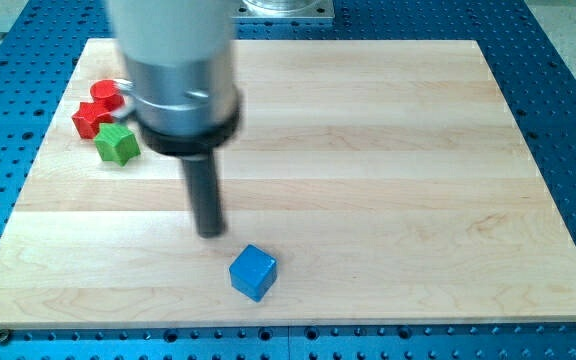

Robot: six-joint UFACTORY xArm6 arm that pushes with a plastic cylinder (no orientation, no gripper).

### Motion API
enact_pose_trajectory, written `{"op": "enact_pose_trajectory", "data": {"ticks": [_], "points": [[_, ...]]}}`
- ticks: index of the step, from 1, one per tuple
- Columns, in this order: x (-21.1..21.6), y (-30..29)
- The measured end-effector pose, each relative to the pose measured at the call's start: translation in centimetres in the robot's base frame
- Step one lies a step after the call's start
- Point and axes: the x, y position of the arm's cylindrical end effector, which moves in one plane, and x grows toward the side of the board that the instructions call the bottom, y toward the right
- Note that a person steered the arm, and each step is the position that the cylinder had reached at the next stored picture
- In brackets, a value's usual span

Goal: Push the red star into the green star

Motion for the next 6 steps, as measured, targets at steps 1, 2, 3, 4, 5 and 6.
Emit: {"op": "enact_pose_trajectory", "data": {"ticks": [1, 2, 3, 4, 5, 6], "points": [[-0.5, -11.6], [-1.4, -19.1], [-4.2, -19.2], [-6.2, -19.2], [-6.2, -19.2], [-6.4, -19.3]]}}
